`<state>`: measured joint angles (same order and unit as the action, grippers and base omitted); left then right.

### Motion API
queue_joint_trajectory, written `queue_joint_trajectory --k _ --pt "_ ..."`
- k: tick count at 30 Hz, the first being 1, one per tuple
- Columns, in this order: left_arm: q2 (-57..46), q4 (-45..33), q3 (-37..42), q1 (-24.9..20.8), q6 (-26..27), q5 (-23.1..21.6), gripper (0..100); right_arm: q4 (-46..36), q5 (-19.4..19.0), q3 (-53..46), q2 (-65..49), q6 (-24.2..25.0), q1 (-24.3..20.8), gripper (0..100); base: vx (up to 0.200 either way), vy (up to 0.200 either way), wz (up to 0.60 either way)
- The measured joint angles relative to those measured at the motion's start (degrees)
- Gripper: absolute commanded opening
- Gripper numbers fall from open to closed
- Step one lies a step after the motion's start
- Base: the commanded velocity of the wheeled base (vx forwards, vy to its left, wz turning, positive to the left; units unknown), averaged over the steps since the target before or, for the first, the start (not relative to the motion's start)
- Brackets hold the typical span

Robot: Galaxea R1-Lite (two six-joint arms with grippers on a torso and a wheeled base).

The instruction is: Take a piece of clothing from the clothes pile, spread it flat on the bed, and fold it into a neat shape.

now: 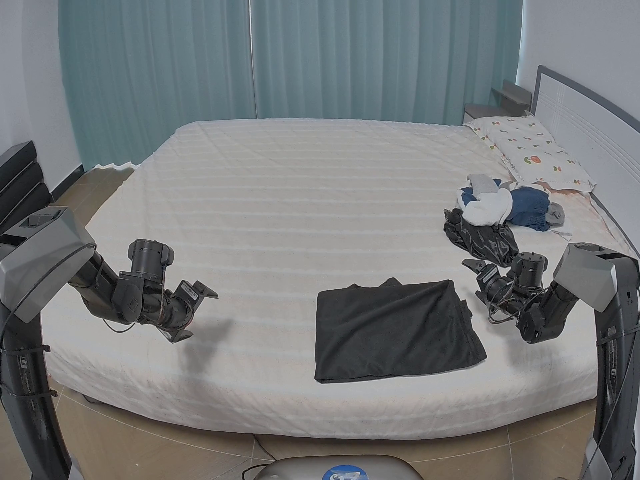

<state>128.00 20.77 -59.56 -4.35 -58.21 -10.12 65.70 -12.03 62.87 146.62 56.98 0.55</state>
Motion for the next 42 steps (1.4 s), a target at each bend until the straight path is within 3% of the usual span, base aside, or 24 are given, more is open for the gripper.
queue_joint_trajectory --k 26,38,42 --pt "0.9 -0.5 -3.3 -3.4 1.7 -0.1 100 2.7 0.2 -1.3 0.2 0.0 -0.3 100 0.000 -0.200 0.00" --pt "1.6 -0.2 -3.7 -5.8 -2.6 3.8 100 8.8 0.3 -4.4 0.5 -0.7 -0.5 100 0.000 0.000 0.00" --pt "1.8 -0.6 -4.3 -6.2 -2.6 3.9 100 8.8 0.2 -4.8 0.7 -0.9 -0.5 100 0.200 0.000 0.00"
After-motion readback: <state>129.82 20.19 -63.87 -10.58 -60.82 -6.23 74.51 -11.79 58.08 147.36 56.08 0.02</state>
